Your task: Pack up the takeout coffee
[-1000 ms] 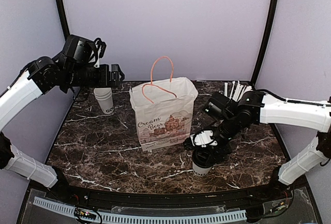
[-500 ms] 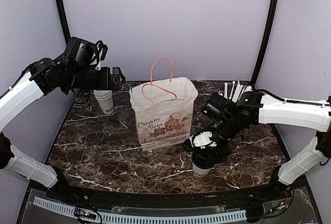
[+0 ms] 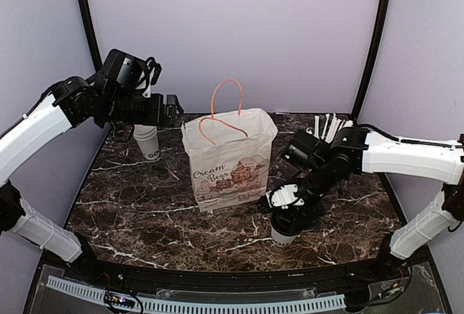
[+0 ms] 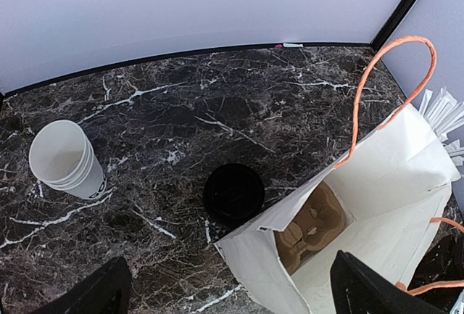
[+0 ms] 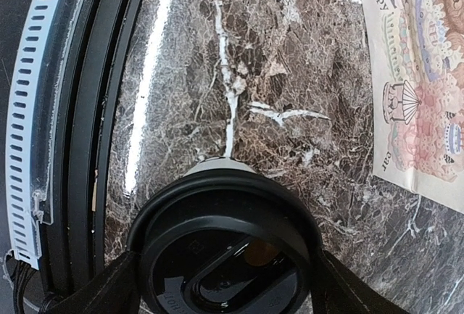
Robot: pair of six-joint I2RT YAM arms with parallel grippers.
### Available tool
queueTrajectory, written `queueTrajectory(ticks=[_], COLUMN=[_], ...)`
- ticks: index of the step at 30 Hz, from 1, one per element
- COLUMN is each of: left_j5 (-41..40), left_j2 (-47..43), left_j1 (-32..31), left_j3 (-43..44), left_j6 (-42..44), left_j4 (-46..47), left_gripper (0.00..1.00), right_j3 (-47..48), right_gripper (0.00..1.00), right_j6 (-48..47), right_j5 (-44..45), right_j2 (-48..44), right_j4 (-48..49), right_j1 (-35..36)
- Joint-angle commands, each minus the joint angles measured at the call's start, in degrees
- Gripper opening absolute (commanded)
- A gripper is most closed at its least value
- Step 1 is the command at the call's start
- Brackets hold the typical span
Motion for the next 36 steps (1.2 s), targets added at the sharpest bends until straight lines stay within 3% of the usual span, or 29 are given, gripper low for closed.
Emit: queueTrajectory(ticks=[1, 8, 11, 17, 21, 25, 32, 36], left_j5=[1.5, 2.5, 2.8, 5.3, 12.7, 17.2, 16.1, 13.7], left_j2=[0.8, 1.1, 1.8, 3.0, 3.7, 6.4, 14.9, 18.7], left_j1=[0.3, 0.3, 0.3, 0.3, 0.3, 0.3, 0.3, 0.3], left_j3=[2.2, 2.4, 3.3, 6.4, 7.5, 9.0, 16.5, 21.0], left_j6=[1.7, 2.4, 3.6, 5.9, 8.5, 10.8, 16.6, 20.2], left_j4=[-1.0, -0.9, -1.0, -1.3, 0.0, -0.3, -4.1, -6.6], left_gripper=[0.99, 0.99, 0.99, 0.99, 0.99, 0.92, 0.82, 0.80], right_j3=[1.2, 2.9, 4.8, 14.9, 21.2, 29.6, 47.9, 56.9], right_gripper=[0.80, 0.66, 0.65, 0.58, 0.57, 0.54, 0.50, 0.47], right_j6=[-1.1, -1.5, -2.6, -7.5, -11.0, -11.9, -9.5, -5.3], right_j5=[2.9, 3.9, 5.4, 4.0, 2.2, -0.6, -3.2, -2.0], right_j2=[1.8, 1.4, 0.2, 2.5, 3.2, 4.4, 5.9, 5.7], right_j4=[-2.0, -2.3, -3.1, -9.5, -13.4, -18.1, -22.5, -18.4], right_j1=[0.5, 0.5, 0.5, -1.0, -1.2, -1.1, -1.1, -1.2])
